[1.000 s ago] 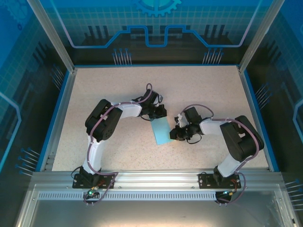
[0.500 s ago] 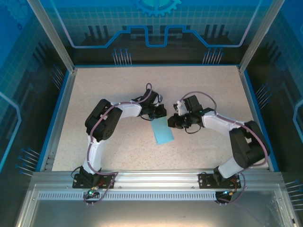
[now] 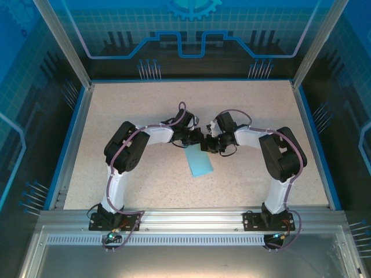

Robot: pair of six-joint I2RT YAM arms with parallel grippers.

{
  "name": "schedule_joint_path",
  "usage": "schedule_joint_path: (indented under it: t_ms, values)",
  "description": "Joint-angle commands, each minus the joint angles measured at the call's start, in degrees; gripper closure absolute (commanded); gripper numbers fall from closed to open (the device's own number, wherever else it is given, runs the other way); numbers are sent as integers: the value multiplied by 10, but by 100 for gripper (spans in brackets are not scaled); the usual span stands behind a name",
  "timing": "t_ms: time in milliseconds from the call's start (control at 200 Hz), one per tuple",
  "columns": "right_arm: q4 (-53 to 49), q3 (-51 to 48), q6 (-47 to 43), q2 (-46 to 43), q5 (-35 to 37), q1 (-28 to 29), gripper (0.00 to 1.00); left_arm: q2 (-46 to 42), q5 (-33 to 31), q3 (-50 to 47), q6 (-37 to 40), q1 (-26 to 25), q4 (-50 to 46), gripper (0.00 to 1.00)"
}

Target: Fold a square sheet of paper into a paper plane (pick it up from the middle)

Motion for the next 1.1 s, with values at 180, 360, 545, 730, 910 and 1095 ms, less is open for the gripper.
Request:
schedule_joint_path:
  t_ms: [180,360,545,730,910,1095]
  values:
    - [-33,8,-16,27,3,0,87,11,-35,-10,1,11,-47,91]
    - [-40,-26,-26,15,-17,9,87,10,-53,-9,-1,13,-54,91]
    - [-37,-99,-23,-25,-19,11,87,11,-55,-10,1,15,-54,91]
    - [-31,-168,-14,-59,-11,12,87,11,-54,-8,2,16,-55,91]
    - [-41,-223,-7,-100,-8,13,87,11,-52,-7,4,17,-55,91]
    - [-48,-258,1,-124,-13,19,87,11,-48,-2,6,17,-58,91]
